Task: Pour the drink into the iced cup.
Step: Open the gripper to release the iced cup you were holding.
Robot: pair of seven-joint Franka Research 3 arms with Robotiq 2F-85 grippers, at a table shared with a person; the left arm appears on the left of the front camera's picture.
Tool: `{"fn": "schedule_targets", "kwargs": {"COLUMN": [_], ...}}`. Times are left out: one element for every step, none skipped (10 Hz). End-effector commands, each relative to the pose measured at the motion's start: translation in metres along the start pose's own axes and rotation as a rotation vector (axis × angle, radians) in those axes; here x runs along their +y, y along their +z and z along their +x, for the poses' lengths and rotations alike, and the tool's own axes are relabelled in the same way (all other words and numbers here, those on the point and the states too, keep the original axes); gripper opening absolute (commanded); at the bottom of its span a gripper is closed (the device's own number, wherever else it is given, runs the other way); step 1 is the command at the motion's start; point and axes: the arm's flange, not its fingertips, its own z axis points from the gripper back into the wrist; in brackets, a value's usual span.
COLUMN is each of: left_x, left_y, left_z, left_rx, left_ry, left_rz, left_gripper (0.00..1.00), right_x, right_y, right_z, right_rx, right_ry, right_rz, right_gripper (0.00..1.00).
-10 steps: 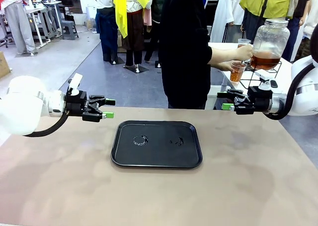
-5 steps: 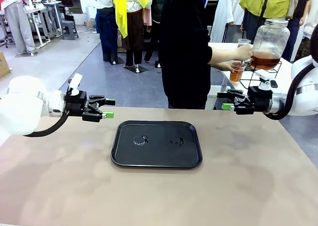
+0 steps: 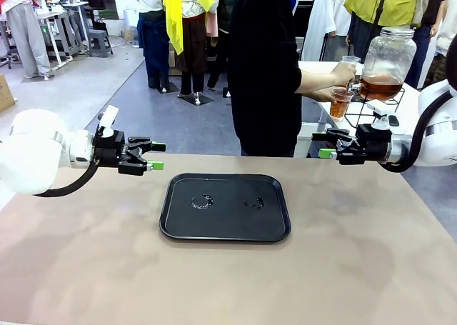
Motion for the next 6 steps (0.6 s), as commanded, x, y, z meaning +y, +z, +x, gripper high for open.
{"fn": "schedule_targets", "kwargs": {"left_x": [0.0019,0.0019,0.0019,0.0019,0.0019,0.0019], "left_y": [-0.0008,-0.0008,-0.0008,-0.0008,-0.0008,-0.0008], "left_z": [0.0026,0.0026,0.0026,0.0026,0.0026,0.0026], "left_rx": [0.005,0.005,0.005,0.005,0.005,0.005], "left_ry": [0.009,0.009,0.009,0.009,0.009,0.009], "left_rz": [0.004,0.004,0.004,0.004,0.004,0.004], "left_gripper": [1.00,1.00,1.00,1.00,1.00,1.00], "right_x": [-0.0008,-0.0008,-0.0008,-0.0008,-0.0008,-0.0008], "right_y": [-0.0003,-0.0003,-0.0003,-0.0003,-0.0003,-0.0003], "right_z": [0.0035,0.0035,0.0035,0.0035,0.0035,0.0035], "right_rx": [-0.001,-0.001,-0.001,-0.001,-0.001,-0.001], "right_ry": [0.007,0.007,0.007,0.007,0.007,0.007], "right_rz": [0.002,0.002,0.002,0.002,0.002,0.002], "right_gripper": [1.00,1.00,1.00,1.00,1.00,1.00]}}
